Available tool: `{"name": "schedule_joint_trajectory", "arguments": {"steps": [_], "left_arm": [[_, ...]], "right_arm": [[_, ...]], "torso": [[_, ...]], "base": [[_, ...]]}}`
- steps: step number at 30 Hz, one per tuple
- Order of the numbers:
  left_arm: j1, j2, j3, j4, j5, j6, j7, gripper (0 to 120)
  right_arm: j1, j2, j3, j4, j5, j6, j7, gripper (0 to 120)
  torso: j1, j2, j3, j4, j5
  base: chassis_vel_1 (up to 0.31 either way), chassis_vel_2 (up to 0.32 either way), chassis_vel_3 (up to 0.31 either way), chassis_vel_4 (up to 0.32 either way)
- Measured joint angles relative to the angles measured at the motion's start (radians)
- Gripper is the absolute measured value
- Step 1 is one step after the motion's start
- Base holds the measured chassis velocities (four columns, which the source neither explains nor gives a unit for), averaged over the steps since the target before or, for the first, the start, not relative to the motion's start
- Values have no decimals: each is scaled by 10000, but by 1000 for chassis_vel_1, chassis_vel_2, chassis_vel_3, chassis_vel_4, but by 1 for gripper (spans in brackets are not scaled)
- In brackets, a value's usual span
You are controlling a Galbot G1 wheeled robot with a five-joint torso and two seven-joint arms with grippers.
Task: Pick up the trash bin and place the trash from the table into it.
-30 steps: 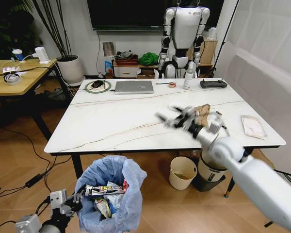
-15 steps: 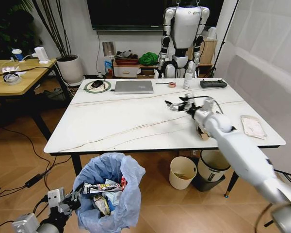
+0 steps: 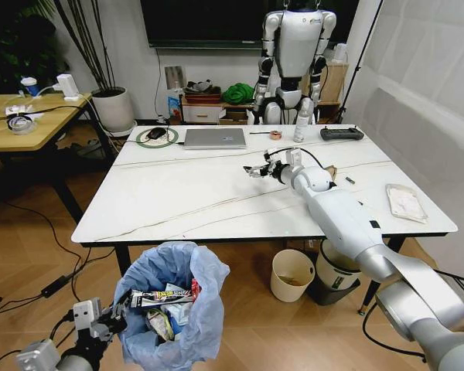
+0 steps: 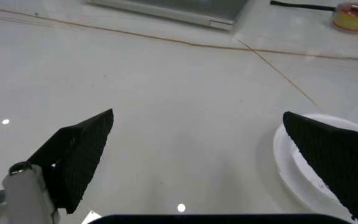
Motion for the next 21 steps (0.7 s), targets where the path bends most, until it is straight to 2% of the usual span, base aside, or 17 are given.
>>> {"name": "schedule_joint_trajectory", "arguments": {"steps": [10, 18, 21], "left_arm": [[-54, 12, 5, 47, -27, -10, -6, 0], [-65, 44, 6, 50, -57, -18, -6, 0], [-64, 61, 1, 49, -75, -24, -6, 0]], "right_arm": [[248, 218, 218, -736, -167, -499, 772, 100], [356, 343, 291, -1161, -235, -527, 894, 100], [377, 386, 383, -1293, -258, -561, 780, 86]], "torso": [[0, 0, 0, 1, 0], [0, 2, 0, 2, 2], [0, 2, -1, 1, 3]], "base": [[0, 0, 0, 0], [0, 0, 0, 0], [0, 0, 0, 0]]}}
